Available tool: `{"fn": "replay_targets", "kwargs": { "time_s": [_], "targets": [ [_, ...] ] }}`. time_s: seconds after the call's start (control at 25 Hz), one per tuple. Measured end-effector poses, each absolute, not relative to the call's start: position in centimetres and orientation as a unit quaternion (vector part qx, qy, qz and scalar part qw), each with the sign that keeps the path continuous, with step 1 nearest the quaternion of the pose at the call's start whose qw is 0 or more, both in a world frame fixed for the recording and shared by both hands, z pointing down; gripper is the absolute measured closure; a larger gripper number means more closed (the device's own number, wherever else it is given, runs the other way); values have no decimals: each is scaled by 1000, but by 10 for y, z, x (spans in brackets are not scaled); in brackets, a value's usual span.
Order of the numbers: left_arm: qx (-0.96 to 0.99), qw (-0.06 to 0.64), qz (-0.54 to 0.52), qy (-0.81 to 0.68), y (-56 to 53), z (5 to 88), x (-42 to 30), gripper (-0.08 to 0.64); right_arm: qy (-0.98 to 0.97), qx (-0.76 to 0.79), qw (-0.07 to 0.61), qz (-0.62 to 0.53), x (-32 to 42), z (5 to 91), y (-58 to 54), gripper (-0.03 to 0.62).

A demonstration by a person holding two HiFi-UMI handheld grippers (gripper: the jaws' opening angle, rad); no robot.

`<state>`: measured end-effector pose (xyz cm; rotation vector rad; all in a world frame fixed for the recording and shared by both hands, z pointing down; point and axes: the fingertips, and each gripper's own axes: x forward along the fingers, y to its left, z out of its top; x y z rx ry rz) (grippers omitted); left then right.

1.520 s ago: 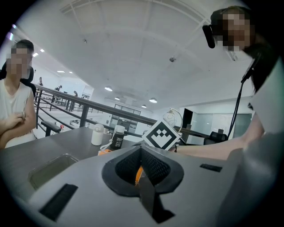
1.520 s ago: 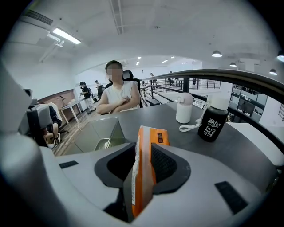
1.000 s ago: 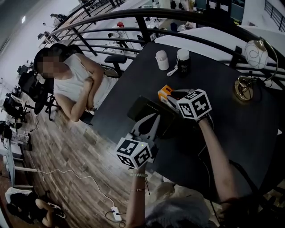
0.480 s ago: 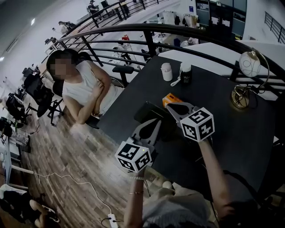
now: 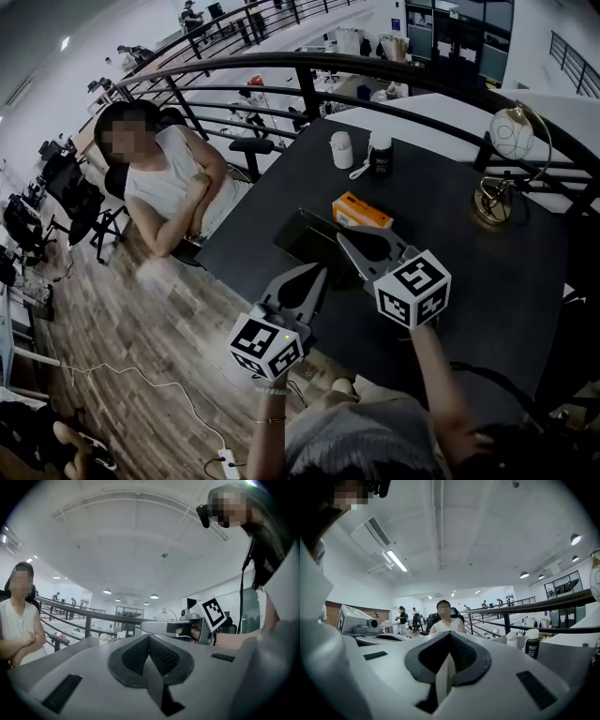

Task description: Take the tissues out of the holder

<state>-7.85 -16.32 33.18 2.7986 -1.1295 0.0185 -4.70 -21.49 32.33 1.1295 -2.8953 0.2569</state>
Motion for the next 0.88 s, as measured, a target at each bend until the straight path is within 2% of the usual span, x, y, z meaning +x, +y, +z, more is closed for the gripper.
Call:
{"fn": "replay_targets", "kwargs": {
  "time_s": [0.6,0.88],
  "targets": [
    [932,28,1,-362,-131,308,-69,552,-939,338,-31,45,-50,295,-154,578],
    [926,22,-3,-376,-126,301,-75,552,-945,326,-28,21,-57,292,-141,578]
  ]
}}
